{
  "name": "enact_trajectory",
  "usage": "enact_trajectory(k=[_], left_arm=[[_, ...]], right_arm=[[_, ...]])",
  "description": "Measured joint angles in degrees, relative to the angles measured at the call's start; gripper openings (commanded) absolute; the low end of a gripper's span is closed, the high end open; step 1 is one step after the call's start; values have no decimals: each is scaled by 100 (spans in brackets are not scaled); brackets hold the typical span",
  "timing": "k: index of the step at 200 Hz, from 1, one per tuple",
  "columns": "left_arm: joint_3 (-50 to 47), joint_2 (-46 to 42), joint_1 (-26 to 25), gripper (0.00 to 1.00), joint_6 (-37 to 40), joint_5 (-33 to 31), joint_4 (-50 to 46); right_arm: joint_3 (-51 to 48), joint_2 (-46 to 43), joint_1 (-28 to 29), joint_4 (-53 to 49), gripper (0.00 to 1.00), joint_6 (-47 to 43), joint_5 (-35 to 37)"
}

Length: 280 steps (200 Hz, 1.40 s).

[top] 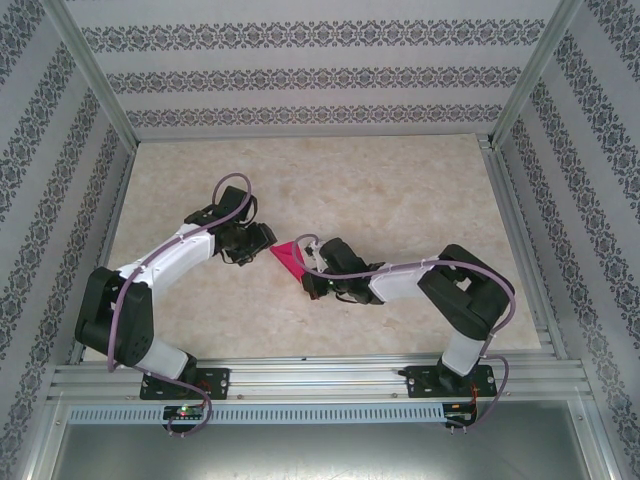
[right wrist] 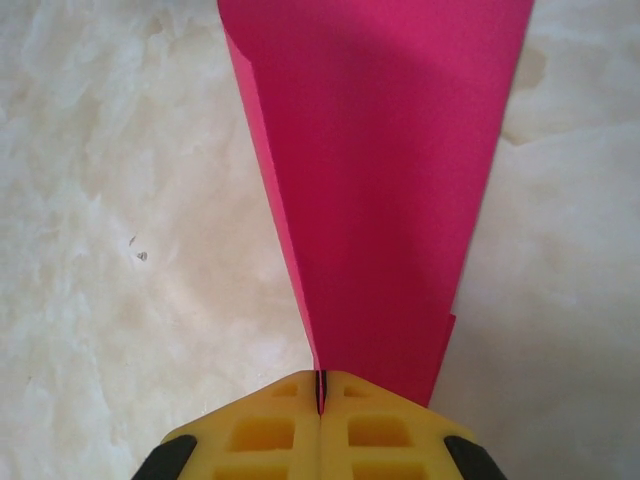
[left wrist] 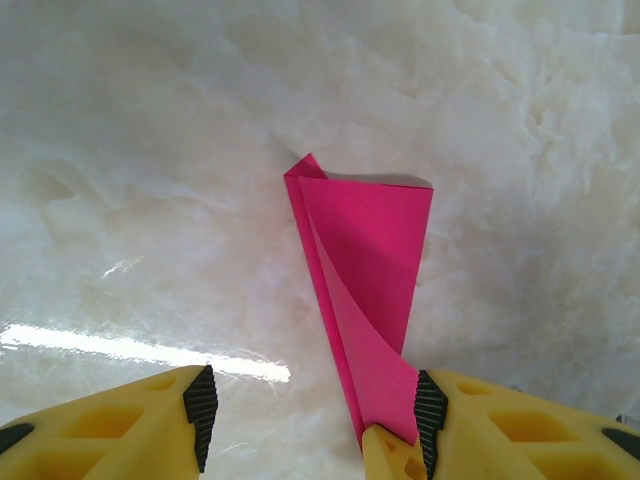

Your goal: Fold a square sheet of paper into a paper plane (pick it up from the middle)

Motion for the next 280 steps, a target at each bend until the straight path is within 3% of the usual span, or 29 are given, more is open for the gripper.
enact_trajectory(k=[75, 122, 164, 280], left_arm=[[-227, 0, 13, 54, -2, 87, 7], [-409, 0, 13, 41, -28, 339, 186], [-826, 13, 13, 35, -46, 938, 1045], [-975, 828, -66, 36, -177, 2096, 2959]], right_arm=[[-258, 361, -413, 949, 0, 1172, -874], [-361, 522, -629, 1399, 0, 1814, -1338], [-361, 597, -728, 1491, 0, 2216, -1537], [-208, 623, -772, 1165, 1, 2511, -1639]])
